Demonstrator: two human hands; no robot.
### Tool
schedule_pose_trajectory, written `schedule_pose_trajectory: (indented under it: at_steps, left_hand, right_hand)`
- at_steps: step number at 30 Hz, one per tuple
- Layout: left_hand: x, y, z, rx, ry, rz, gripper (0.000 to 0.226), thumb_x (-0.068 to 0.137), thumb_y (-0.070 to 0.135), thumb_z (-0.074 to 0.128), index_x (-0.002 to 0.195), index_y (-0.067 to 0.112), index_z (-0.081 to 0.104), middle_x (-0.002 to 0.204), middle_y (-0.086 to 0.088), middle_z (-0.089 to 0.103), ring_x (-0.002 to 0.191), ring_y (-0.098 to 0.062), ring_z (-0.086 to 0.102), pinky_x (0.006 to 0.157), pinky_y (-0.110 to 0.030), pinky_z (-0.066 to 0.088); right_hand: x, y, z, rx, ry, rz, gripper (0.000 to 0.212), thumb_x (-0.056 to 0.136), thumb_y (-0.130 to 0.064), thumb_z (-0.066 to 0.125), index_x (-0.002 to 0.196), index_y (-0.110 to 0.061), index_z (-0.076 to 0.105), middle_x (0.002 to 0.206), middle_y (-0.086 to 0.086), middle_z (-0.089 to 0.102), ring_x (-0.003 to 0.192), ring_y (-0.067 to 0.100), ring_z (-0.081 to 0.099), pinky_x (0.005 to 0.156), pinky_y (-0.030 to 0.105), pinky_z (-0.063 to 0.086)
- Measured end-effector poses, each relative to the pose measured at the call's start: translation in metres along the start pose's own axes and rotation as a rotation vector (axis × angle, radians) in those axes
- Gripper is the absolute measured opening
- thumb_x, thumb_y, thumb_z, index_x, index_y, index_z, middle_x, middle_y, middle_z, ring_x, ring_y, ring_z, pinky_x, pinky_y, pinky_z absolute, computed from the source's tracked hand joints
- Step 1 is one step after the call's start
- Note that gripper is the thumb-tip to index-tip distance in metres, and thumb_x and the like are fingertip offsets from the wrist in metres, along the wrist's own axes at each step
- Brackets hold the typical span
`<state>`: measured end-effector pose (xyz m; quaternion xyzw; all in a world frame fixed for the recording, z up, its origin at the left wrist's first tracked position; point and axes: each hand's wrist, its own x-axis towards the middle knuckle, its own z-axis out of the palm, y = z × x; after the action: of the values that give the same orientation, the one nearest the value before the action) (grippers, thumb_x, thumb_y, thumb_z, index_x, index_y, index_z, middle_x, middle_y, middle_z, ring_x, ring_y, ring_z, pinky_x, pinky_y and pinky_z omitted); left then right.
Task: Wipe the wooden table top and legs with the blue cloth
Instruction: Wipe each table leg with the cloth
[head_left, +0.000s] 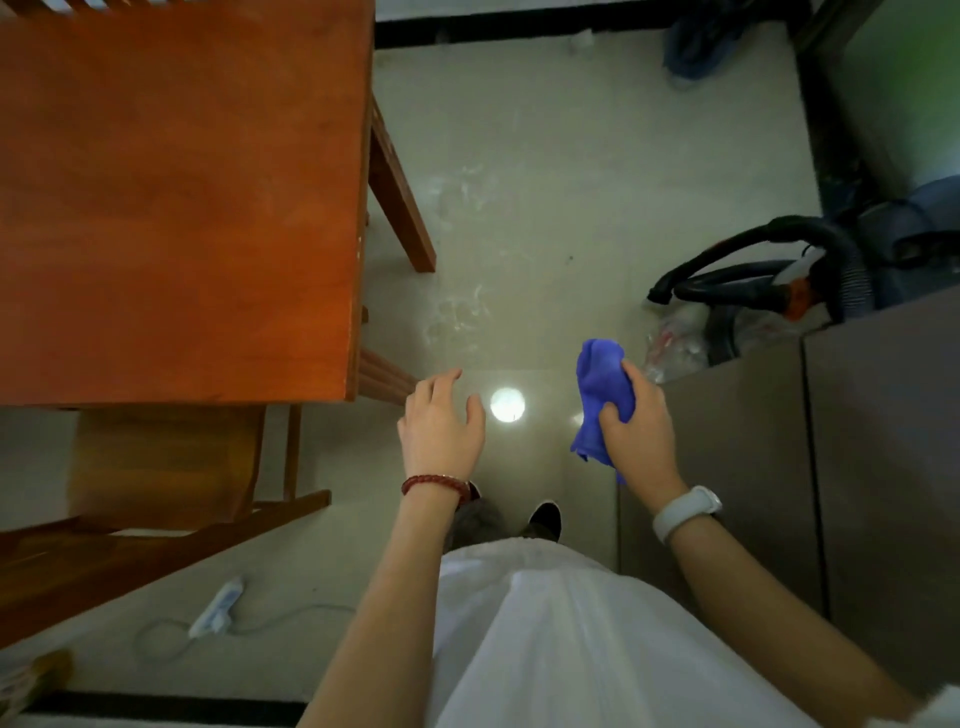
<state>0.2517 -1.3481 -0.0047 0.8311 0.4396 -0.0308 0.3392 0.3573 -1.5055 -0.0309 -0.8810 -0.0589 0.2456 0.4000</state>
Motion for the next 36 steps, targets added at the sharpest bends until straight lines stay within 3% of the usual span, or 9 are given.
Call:
schedule_pose_trajectory:
  at_steps: [2,8,13,16,22,26,30,36]
  left_hand:
    - [0.013,0.008,-0.01,0.023,0.002,-0.008,0.039,0.091,0.026,0.047,0.128,0.016,0.045,0.133,-0.007,0.045,0.122,-0.023,0.04,0.103,-0.041,0.033]
    - [0.093,0.041,-0.032,0.049,0.03,-0.004,0.038,0.091,0.027,0.046,0.128,0.017,0.045,0.135,-0.006,0.043,0.124,-0.023,0.038,0.103,-0.041,0.031]
    - [0.193,0.072,-0.04,0.046,-0.046,0.009,0.039,0.092,0.03,0.044,0.129,0.019,0.043,0.136,-0.002,0.042,0.125,-0.019,0.037,0.104,-0.038,0.03]
    - [0.258,0.093,-0.054,0.053,-0.083,0.028,0.039,0.092,0.031,0.043,0.13,0.019,0.043,0.135,-0.001,0.043,0.124,-0.02,0.039,0.102,-0.037,0.031]
    - [0.367,0.13,-0.105,0.058,-0.04,0.069,0.037,0.093,0.029,0.044,0.128,0.017,0.045,0.134,-0.003,0.045,0.124,-0.021,0.04,0.105,-0.039,0.032]
    - [0.423,0.144,-0.125,0.019,0.04,-0.01,0.035,0.092,0.027,0.045,0.126,0.017,0.047,0.131,-0.004,0.047,0.122,-0.021,0.04,0.103,-0.038,0.031]
    - [0.469,0.152,-0.128,-0.075,0.122,-0.109,0.034,0.091,0.025,0.047,0.124,0.016,0.049,0.124,-0.006,0.051,0.114,-0.024,0.046,0.099,-0.04,0.038]
    - [0.552,0.185,-0.116,-0.182,0.229,-0.334,0.035,0.092,0.026,0.046,0.126,0.017,0.048,0.128,-0.004,0.049,0.107,-0.023,0.054,0.095,-0.04,0.044]
  right_hand:
    - [0.015,-0.014,-0.003,-0.006,-0.019,-0.025,0.052,0.088,-0.006,0.047,0.138,-0.014,0.036,0.134,0.013,0.043,0.119,0.027,0.046,0.092,0.029,0.036]
    - [0.095,-0.068,-0.007,-0.099,-0.044,-0.147,0.053,0.089,-0.003,0.048,0.139,-0.011,0.034,0.13,0.017,0.043,0.116,0.027,0.045,0.082,0.013,0.025]
    - [0.19,-0.119,-0.002,-0.184,-0.035,-0.13,0.053,0.089,-0.003,0.048,0.139,-0.01,0.034,0.129,0.017,0.042,0.112,0.03,0.047,0.077,0.016,0.027]
    - [0.245,-0.159,0.001,-0.261,-0.073,-0.127,0.053,0.089,-0.005,0.048,0.139,-0.013,0.034,0.129,0.014,0.044,0.112,0.029,0.048,0.085,0.024,0.033]
    - [0.338,-0.244,0.007,-0.36,-0.139,-0.286,0.053,0.088,-0.009,0.049,0.138,-0.018,0.035,0.127,0.007,0.046,0.099,0.028,0.056,0.08,0.034,0.044]
    - [0.398,-0.287,0.025,-0.387,-0.253,-0.345,0.053,0.09,-0.011,0.048,0.139,-0.02,0.033,0.129,0.006,0.044,0.095,0.028,0.057,0.081,0.04,0.048]
    - [0.464,-0.323,0.045,-0.411,-0.371,-0.412,0.052,0.09,-0.012,0.048,0.139,-0.02,0.032,0.131,0.007,0.044,0.099,0.027,0.056,0.081,0.035,0.046]
    - [0.593,-0.382,0.066,-0.496,-0.575,-0.526,0.052,0.091,-0.014,0.048,0.14,-0.021,0.031,0.134,0.006,0.041,0.102,0.028,0.055,0.084,0.039,0.047]
